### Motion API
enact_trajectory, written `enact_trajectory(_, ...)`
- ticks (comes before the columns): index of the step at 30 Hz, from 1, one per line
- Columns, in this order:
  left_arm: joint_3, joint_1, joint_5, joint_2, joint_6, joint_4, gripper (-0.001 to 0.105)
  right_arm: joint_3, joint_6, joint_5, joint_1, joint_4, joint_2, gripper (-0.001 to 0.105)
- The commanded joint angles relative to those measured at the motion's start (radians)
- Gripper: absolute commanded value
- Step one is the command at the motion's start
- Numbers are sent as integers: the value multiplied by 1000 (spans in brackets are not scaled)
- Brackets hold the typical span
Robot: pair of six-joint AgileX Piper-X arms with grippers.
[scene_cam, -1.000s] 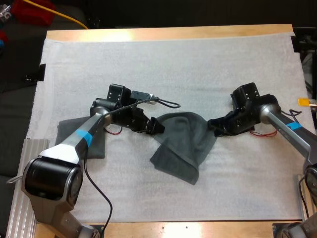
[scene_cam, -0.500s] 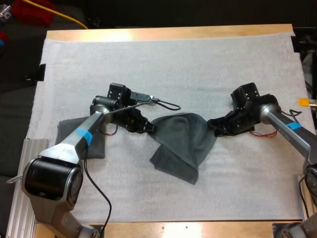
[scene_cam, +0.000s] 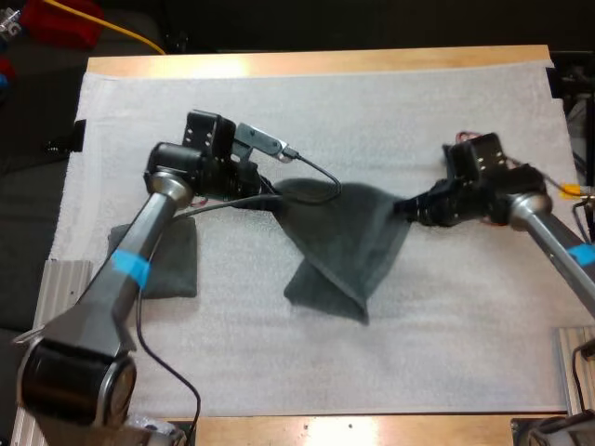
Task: Pick towel from pile, fold and stack
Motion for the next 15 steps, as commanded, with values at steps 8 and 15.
enact_trajectory(8,-78,-2,-93,-154,20,111,0,-84,-44,19,3,50,-189,0)
enact_trajectory(15,-97,-26,-102,-292,20,190,0,-167,-95,37,50,177,-293,0)
